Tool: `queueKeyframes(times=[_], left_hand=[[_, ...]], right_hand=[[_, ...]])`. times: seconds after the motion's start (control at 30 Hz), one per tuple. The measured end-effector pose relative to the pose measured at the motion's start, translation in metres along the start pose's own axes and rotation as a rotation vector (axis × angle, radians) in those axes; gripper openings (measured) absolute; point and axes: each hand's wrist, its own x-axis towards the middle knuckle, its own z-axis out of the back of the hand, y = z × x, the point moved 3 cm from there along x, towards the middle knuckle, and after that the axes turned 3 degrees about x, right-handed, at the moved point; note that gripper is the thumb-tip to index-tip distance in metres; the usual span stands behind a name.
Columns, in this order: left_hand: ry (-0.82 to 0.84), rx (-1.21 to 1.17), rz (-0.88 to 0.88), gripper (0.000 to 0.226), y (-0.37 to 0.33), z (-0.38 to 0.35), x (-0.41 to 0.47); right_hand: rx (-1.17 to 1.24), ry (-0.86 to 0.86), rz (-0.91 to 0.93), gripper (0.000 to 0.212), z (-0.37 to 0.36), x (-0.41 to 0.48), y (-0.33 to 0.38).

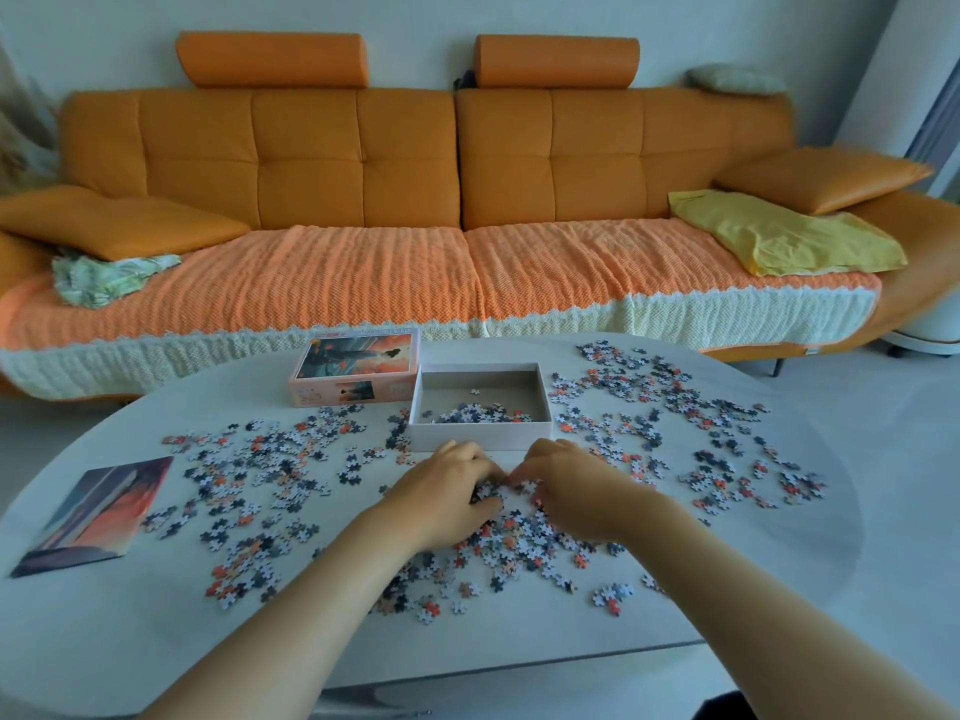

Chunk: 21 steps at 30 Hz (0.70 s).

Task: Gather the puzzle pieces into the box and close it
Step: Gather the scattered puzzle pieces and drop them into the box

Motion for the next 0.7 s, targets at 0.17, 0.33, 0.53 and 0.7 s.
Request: queueKeyframes(times=[0.17,0.33,0.53,0.7], left_hand=[[0.162,-0.011,0.026,0.093,-0.001,0.002,-0.004],[0.25,0.097,0.014,0.111,-0.006,-0.008,-0.005],[0.068,-0.064,-0.027,0.065,0.002,0.002,-0.002],[0.138,-0.019,0.081,0.081,0.022,0.011,-0.005]], right_hand=[[0.091,-0.023,-0.073,0.042,0.021,-0.012,-0.006],[-0.071,0.228,-0.257,0.109,0.011,-0.021,-0.014],[0.091,0.086,-0.178,0.076,0.003,-0.002,0.002],[0.081,0.058,-0.201,0.075,0.011,0.005,0.002]])
